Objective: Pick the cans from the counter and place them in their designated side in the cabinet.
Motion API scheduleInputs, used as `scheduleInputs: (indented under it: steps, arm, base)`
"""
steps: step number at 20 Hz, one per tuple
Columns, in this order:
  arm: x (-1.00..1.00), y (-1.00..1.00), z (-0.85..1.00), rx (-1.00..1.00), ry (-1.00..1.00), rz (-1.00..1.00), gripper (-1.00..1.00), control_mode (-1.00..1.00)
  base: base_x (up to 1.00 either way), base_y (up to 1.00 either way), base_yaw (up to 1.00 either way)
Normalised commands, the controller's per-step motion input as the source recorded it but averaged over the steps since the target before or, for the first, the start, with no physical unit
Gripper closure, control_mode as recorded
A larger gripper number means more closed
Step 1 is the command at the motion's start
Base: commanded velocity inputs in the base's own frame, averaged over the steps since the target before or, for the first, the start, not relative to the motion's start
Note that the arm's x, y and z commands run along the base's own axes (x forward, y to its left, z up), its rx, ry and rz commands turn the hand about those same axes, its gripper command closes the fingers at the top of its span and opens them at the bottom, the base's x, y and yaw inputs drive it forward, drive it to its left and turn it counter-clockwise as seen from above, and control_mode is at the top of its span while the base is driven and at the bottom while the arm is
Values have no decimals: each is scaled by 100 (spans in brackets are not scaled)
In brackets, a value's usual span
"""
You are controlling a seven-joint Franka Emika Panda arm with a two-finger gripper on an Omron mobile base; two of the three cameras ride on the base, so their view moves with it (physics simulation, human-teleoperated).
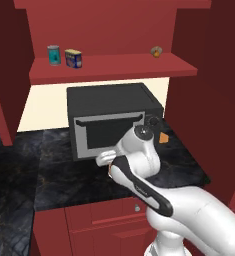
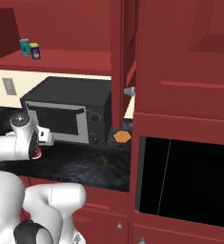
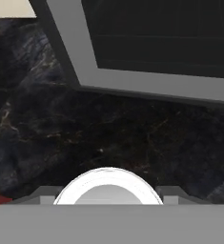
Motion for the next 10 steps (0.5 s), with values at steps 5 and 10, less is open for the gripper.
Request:
scheduleInputs:
  steps: [5, 10]
  arm:
    - [-44, -5, 27, 0, -6, 4, 100, -100]
    - [-42, -3, 30, 0, -7, 3, 100, -100]
  base:
    - [0, 0, 0]
    - [0, 0, 0]
